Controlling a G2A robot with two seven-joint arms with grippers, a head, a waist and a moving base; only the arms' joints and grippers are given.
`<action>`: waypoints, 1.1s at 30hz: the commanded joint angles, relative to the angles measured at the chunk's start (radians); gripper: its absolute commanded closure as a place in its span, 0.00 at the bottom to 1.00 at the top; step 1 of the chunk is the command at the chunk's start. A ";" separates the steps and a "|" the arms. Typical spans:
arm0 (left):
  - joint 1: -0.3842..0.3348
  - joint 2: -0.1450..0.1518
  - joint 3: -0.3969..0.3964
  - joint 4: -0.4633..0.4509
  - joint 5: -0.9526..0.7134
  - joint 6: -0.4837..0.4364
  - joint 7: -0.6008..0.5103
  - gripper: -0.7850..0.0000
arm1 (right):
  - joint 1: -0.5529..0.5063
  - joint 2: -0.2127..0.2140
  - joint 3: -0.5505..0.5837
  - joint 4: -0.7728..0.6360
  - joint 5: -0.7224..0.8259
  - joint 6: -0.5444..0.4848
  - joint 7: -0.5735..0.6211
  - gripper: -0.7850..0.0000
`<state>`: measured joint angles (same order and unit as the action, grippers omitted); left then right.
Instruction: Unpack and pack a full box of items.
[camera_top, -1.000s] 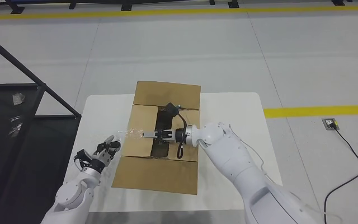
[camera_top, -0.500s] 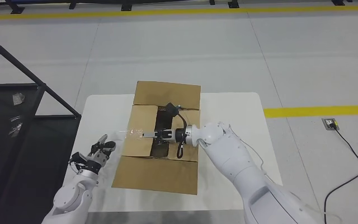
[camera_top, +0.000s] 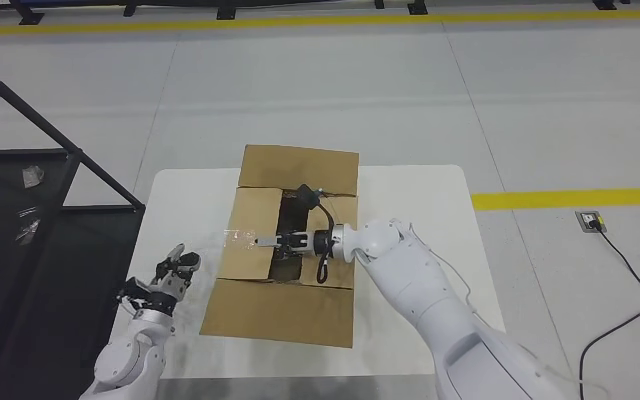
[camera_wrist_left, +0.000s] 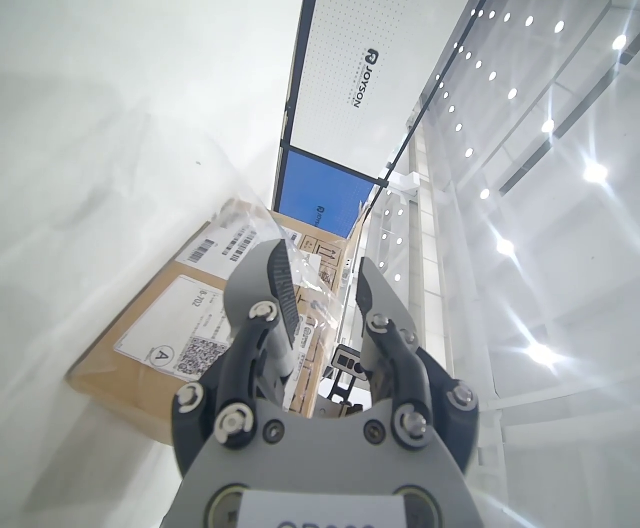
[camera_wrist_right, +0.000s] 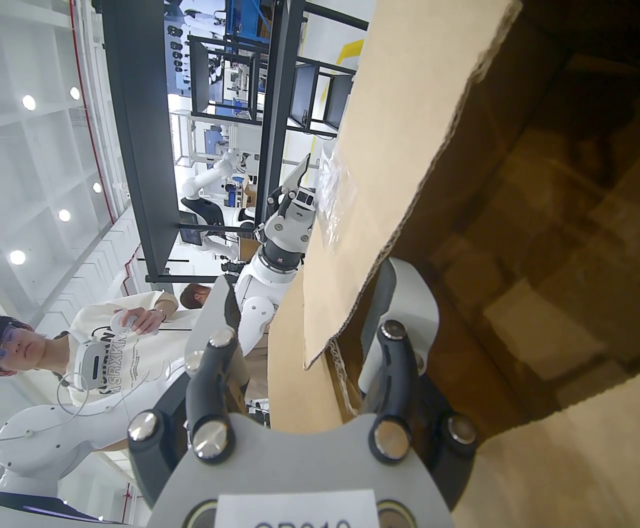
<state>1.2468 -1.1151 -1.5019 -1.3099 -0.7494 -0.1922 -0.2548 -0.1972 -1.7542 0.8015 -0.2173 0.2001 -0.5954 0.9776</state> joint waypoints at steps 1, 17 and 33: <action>0.008 -0.002 0.005 -0.006 0.011 0.007 -0.007 0.58 | -0.001 0.000 0.002 0.000 -0.002 0.000 0.001 0.31; -0.054 -0.030 0.063 0.064 -0.003 0.031 0.009 0.53 | -0.006 -0.002 0.016 -0.005 -0.022 -0.007 0.004 0.27; -0.036 -0.026 -0.042 0.069 0.107 -0.105 0.075 0.53 | -0.009 0.001 0.033 -0.005 -0.036 -0.022 0.018 0.25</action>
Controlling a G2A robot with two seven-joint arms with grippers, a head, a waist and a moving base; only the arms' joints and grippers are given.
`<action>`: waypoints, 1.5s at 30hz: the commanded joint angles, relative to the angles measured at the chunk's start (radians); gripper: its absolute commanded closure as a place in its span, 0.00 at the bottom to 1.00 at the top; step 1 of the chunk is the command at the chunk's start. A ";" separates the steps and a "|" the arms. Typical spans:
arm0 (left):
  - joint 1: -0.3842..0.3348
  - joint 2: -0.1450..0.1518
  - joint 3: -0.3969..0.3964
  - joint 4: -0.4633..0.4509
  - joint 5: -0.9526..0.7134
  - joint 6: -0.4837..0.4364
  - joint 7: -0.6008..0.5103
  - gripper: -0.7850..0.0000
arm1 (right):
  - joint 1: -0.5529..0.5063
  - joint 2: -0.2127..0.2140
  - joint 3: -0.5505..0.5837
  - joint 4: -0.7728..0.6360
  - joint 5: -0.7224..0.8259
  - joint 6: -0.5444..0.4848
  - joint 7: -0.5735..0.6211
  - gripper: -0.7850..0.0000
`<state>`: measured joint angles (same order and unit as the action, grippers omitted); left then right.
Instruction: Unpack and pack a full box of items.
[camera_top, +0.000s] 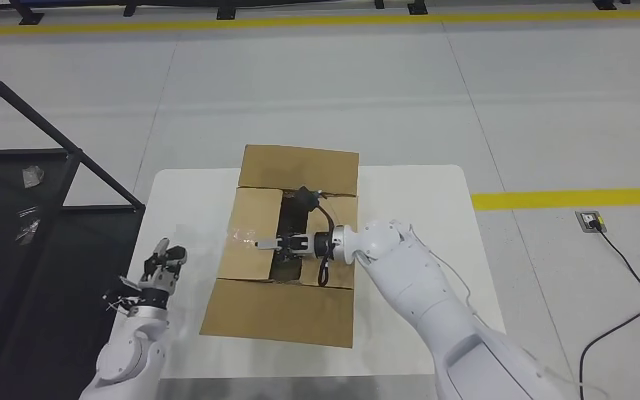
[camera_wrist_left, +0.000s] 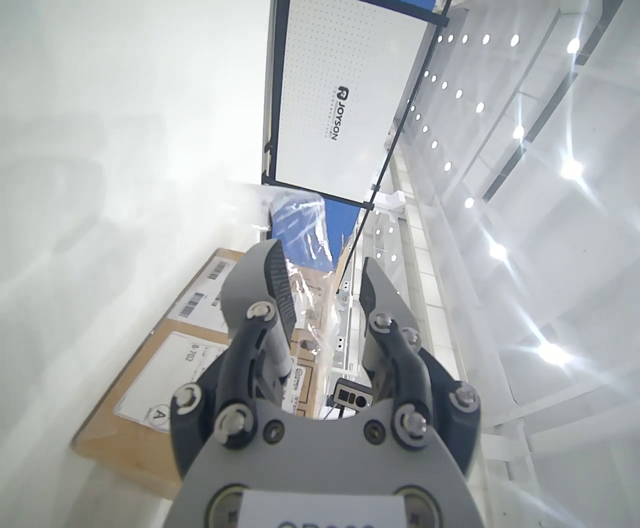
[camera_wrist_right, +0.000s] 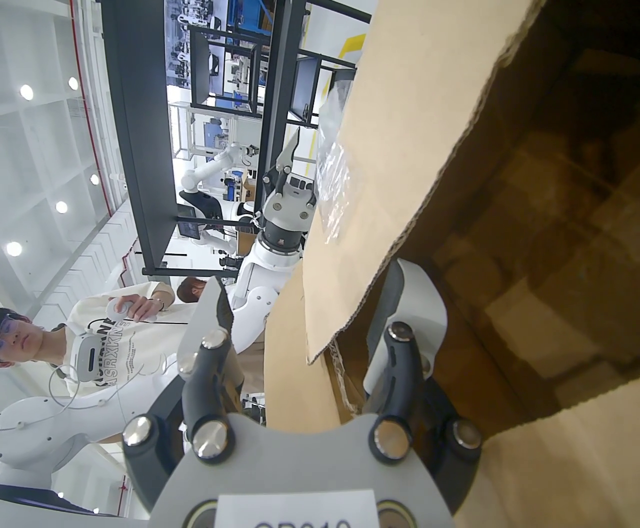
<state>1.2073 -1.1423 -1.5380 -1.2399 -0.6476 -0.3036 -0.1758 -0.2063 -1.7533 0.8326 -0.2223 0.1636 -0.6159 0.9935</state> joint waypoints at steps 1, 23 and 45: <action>0.006 0.001 -0.010 0.000 0.009 0.010 -0.008 0.53 | 0.000 0.001 0.003 -0.001 0.000 -0.002 0.002 0.24; -0.018 -0.027 0.068 0.015 -0.062 0.090 -0.163 0.52 | 0.006 0.002 0.025 0.000 -0.011 0.005 0.017 0.23; -0.112 -0.061 0.112 0.121 -0.053 0.004 -0.118 0.84 | 0.004 0.002 0.040 -0.002 -0.028 0.012 0.021 0.23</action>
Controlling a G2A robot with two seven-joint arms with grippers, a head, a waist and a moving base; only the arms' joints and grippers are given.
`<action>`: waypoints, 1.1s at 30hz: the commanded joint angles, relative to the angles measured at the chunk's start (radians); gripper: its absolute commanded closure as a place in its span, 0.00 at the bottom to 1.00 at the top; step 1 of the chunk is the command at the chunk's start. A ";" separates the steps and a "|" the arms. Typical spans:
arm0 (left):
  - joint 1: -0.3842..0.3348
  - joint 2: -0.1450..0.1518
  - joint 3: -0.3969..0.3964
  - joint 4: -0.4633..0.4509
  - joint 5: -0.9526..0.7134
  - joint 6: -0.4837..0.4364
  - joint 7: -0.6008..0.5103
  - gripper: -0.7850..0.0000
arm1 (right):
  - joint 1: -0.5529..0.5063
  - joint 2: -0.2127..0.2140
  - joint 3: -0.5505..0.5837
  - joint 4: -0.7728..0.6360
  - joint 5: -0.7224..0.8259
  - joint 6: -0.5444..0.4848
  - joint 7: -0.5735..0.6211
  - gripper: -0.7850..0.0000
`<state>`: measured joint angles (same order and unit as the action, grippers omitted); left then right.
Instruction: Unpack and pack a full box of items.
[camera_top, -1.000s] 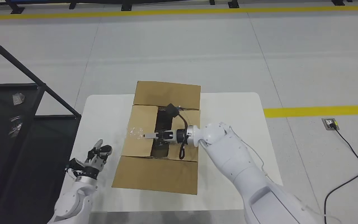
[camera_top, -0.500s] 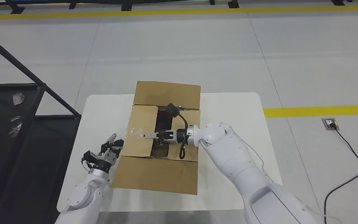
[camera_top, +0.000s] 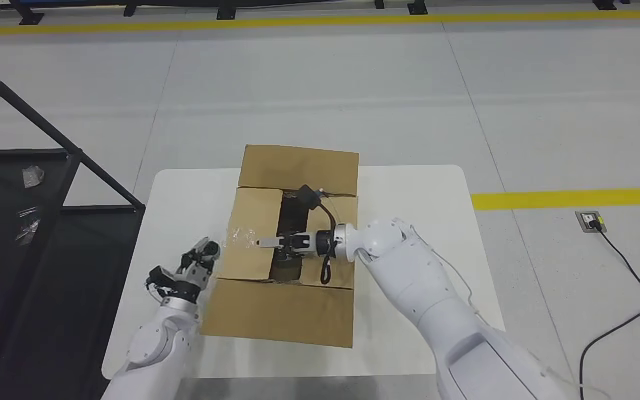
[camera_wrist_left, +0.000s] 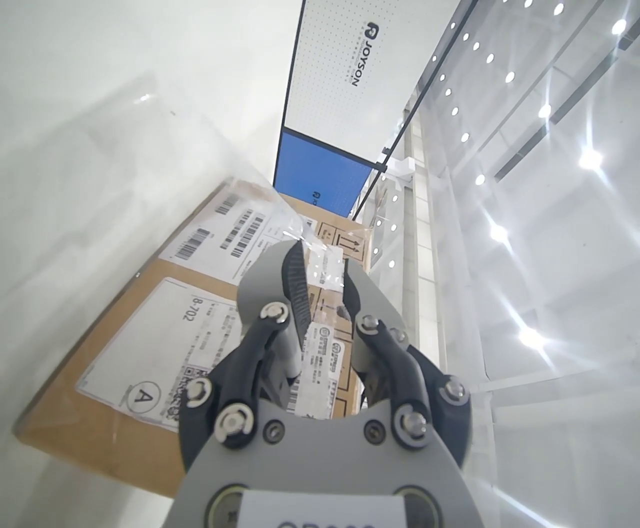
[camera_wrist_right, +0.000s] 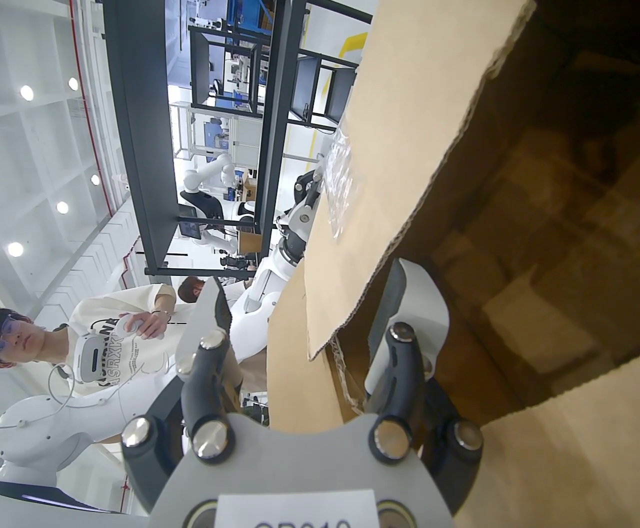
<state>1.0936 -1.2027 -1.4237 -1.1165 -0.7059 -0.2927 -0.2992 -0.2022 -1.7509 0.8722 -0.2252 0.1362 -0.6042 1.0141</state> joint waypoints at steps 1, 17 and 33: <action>0.004 -0.001 -0.004 -0.005 0.007 -0.010 0.008 0.88 | 0.001 -0.001 0.001 0.001 -0.001 0.002 0.001 0.23; 0.025 -0.007 -0.047 -0.032 0.021 -0.038 0.040 1.00 | 0.002 -0.003 0.010 0.004 -0.011 0.005 0.004 0.22; 0.082 -0.019 -0.076 -0.107 0.028 -0.082 0.120 1.00 | -0.004 -0.013 0.004 0.005 -0.059 0.046 -0.092 0.15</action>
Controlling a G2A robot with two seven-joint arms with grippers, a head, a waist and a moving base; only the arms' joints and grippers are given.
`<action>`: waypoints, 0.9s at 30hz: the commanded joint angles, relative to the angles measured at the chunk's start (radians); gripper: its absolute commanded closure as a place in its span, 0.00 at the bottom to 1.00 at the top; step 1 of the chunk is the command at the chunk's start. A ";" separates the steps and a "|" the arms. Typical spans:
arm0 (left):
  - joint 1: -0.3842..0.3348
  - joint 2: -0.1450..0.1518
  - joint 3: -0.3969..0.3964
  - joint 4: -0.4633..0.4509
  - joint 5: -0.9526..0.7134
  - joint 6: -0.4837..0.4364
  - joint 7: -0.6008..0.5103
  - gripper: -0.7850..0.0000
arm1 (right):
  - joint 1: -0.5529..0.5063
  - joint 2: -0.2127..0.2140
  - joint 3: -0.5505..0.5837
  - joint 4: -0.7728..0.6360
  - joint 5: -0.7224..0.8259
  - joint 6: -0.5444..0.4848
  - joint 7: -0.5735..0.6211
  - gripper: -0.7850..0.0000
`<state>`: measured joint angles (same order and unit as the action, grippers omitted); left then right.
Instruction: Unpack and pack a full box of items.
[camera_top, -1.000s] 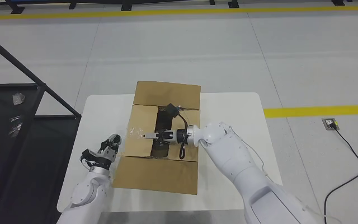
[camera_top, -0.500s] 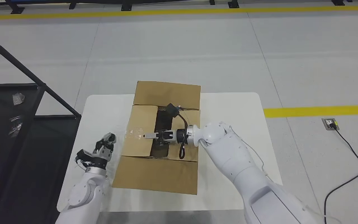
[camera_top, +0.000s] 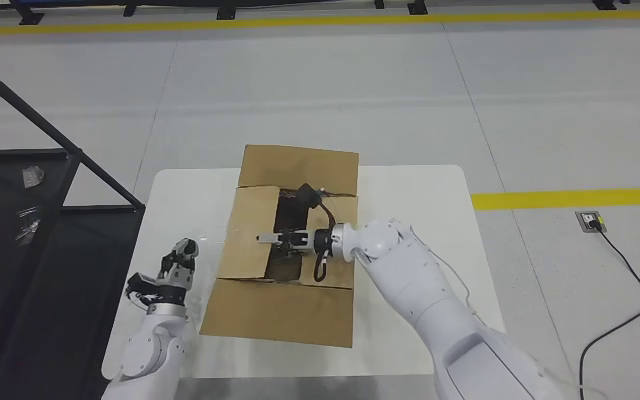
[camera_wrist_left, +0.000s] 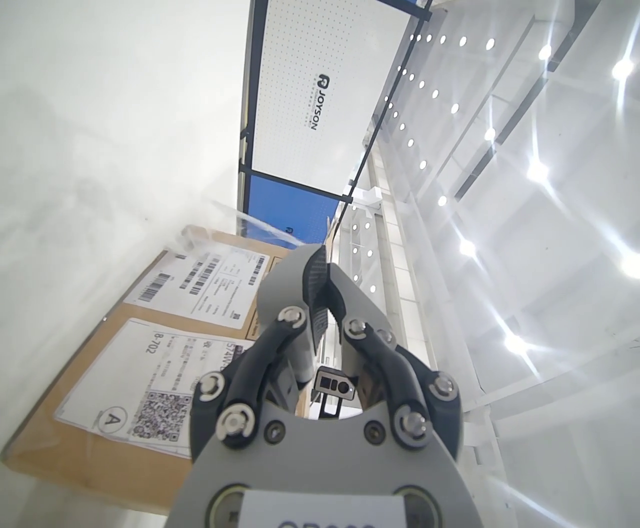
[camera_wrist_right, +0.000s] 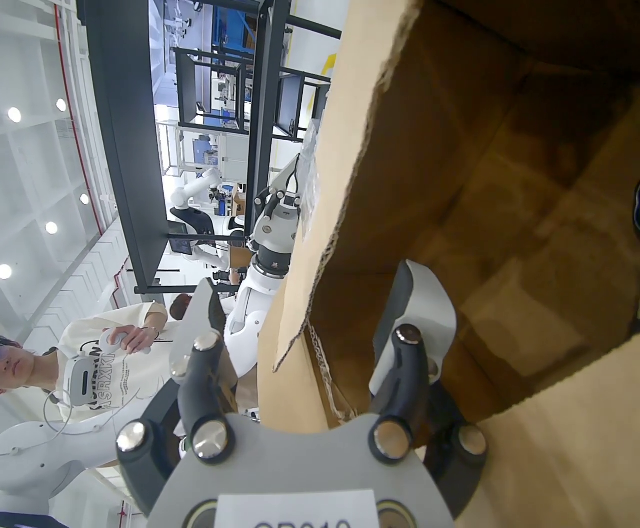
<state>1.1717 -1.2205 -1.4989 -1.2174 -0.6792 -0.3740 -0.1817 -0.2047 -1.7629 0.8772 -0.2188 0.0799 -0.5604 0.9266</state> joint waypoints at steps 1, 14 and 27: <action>0.007 -0.001 -0.002 -0.010 0.004 -0.003 0.005 1.00 | -0.003 -0.003 -0.001 -0.003 -0.004 0.004 -0.009 0.18; 0.022 -0.012 -0.007 -0.028 0.038 -0.021 0.043 1.00 | -0.002 -0.017 0.001 0.001 -0.013 0.006 -0.034 1.00; 0.022 -0.022 -0.024 -0.020 0.052 -0.044 0.067 1.00 | 0.001 -0.020 0.015 0.010 -0.006 0.006 -0.023 1.00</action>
<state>1.1938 -1.2411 -1.5212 -1.2380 -0.6275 -0.4152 -0.1193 -0.2037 -1.7824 0.8916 -0.2093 0.0737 -0.5558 0.9034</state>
